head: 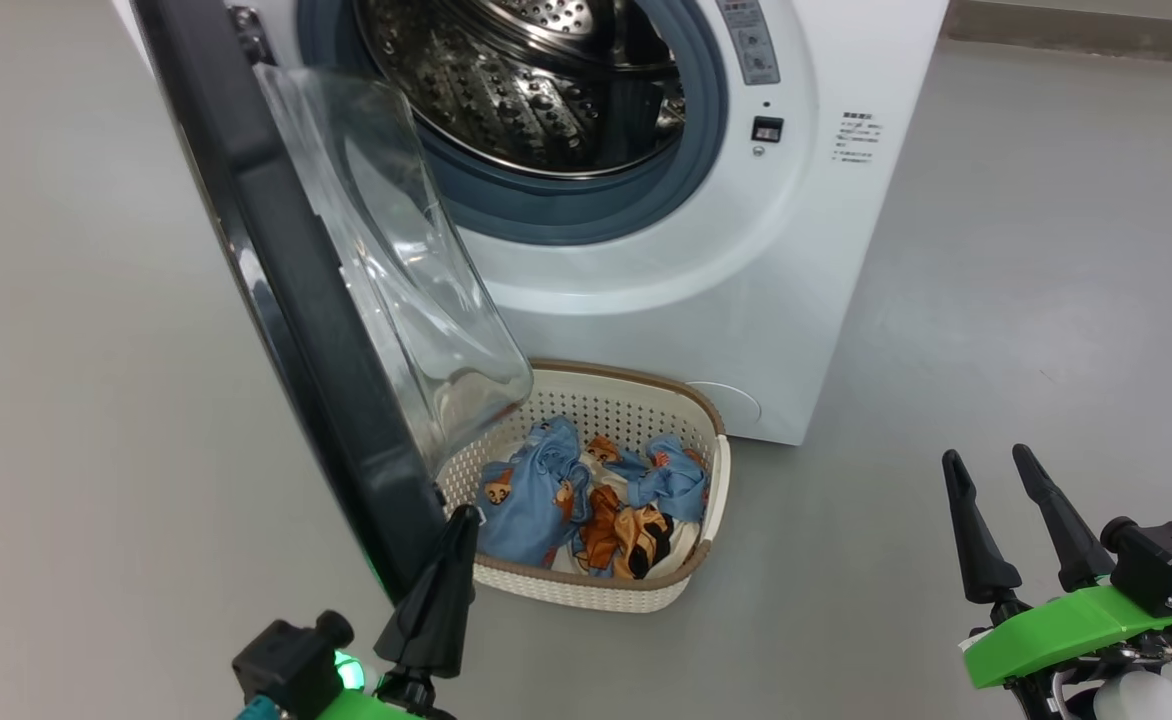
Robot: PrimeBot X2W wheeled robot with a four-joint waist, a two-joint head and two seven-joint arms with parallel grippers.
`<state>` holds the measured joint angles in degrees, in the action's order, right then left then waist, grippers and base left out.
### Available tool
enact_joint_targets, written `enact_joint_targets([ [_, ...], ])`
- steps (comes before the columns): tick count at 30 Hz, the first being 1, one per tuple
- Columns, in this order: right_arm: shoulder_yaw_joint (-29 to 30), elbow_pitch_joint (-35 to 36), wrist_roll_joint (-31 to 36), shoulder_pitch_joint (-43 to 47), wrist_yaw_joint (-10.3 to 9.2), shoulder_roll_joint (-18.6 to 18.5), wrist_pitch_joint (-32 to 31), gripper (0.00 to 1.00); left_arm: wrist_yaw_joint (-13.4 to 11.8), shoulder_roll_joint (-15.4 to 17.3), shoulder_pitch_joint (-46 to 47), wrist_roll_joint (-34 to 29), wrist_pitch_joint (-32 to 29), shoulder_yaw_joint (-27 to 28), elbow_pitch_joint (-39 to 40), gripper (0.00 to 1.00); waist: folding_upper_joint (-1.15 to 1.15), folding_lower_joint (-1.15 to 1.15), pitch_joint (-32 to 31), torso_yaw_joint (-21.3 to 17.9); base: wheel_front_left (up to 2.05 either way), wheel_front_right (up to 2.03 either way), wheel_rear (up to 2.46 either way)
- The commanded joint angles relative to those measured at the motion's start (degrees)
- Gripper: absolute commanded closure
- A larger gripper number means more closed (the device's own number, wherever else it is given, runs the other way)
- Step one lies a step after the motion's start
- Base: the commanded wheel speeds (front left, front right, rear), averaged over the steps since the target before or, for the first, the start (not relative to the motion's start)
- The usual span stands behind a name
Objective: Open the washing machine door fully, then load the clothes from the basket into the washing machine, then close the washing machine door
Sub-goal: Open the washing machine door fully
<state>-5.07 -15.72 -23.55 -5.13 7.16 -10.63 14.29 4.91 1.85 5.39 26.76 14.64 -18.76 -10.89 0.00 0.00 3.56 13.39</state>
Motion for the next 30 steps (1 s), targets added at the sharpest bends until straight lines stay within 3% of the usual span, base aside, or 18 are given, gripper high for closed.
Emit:
enact_joint_targets([
  [1,-0.8,1.5,0.8,-0.7,0.33,-0.8,0.7,0.0,-0.9,1.0,0.2,-0.5,0.4,3.0,1.7,1.0,0.0,0.0,-0.1,0.6,0.0,0.0,0.0],
  [17,-0.8,1.7,1.2,-0.5,0.33,-0.9,0.7,0.0,-1.8,1.5,-1.8,-2.4,0.4,8.5,2.3,1.0,0.0,0.0,-0.4,4.3,0.0,0.0,0.0],
  [30,-1.1,1.7,1.2,0.0,0.33,-0.5,0.7,0.0,-3.8,3.8,-2.9,-2.5,0.4,14.8,2.4,1.0,0.0,0.0,-0.5,6.3,0.0,0.0,0.0],
])
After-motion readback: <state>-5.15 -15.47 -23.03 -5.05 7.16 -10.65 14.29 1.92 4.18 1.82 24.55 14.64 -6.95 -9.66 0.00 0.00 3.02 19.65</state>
